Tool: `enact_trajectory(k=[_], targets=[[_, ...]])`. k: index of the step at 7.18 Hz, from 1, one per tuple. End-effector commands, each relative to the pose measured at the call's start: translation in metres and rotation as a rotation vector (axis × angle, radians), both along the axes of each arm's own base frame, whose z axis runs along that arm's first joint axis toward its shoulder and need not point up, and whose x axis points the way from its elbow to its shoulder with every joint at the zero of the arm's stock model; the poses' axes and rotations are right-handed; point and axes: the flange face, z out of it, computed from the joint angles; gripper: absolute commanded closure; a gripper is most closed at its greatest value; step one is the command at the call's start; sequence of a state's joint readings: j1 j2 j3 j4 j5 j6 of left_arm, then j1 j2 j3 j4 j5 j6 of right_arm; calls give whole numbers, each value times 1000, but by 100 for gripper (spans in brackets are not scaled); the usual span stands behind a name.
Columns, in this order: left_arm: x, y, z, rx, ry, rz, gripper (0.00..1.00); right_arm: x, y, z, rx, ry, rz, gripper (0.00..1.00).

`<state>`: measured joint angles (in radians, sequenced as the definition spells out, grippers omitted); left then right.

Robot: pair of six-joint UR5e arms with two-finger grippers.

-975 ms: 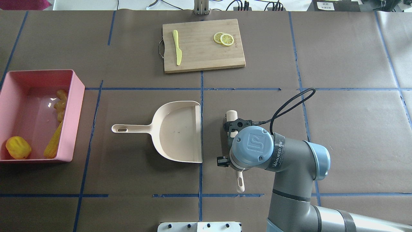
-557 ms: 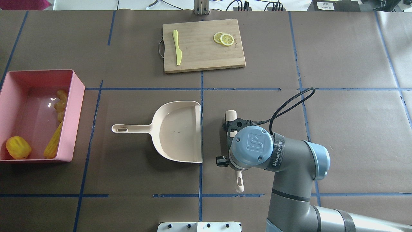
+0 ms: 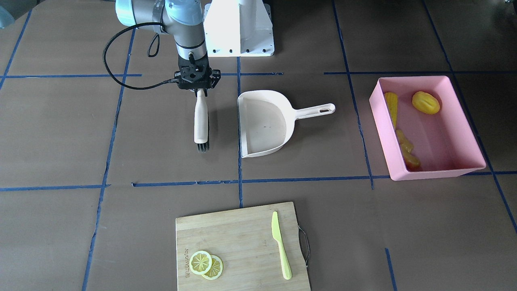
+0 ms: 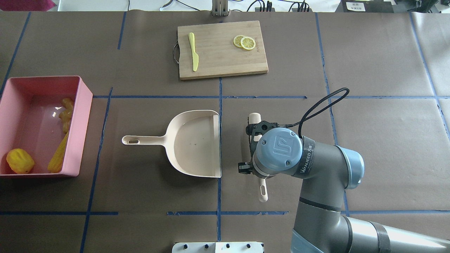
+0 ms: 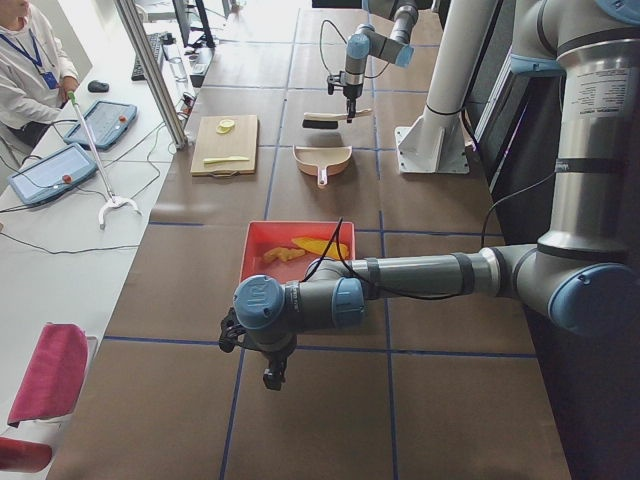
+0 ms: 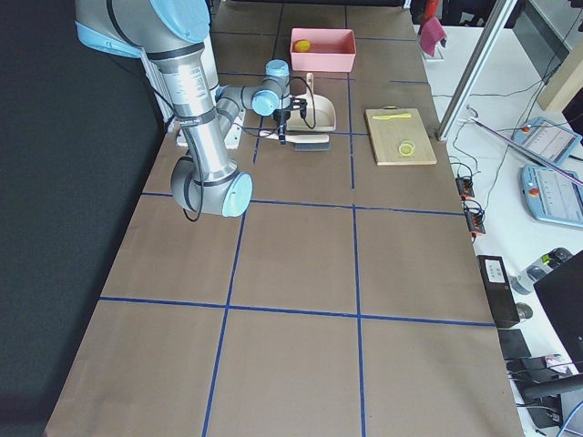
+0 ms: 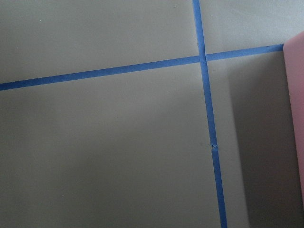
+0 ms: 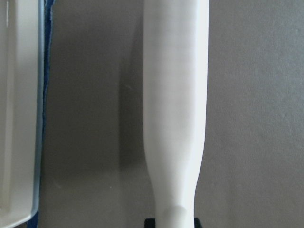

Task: Sweep and dump trash into bin
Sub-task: 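Carry the white brush away from the dustpan with the right gripper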

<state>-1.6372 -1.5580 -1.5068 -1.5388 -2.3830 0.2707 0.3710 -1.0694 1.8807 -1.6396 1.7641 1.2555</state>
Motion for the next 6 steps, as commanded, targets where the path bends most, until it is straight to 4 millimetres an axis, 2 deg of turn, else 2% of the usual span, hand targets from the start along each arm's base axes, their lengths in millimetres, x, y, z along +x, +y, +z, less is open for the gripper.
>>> enact_trajectory(k=[1,2,3,4,5,6], targets=[[0,-1,-2,8,2,1,0,47,-27,12,-3,-14,-15,100],[1,-1,-2,11,6,1,0,83,-30,30,-17,-14,-26,100],[1,-1,-3,13,6,1,0,128,-28,59,8,18,-44,100],[1,-1,-3,13,6,1,0,159,-34,82,15,47,-46,100],[1,-2,-4,16,6,1,0,194,-36,123,28,42,-33,100],[0,-2,-4,17,6,0,0,238,-29,175,19,-17,-57,100]])
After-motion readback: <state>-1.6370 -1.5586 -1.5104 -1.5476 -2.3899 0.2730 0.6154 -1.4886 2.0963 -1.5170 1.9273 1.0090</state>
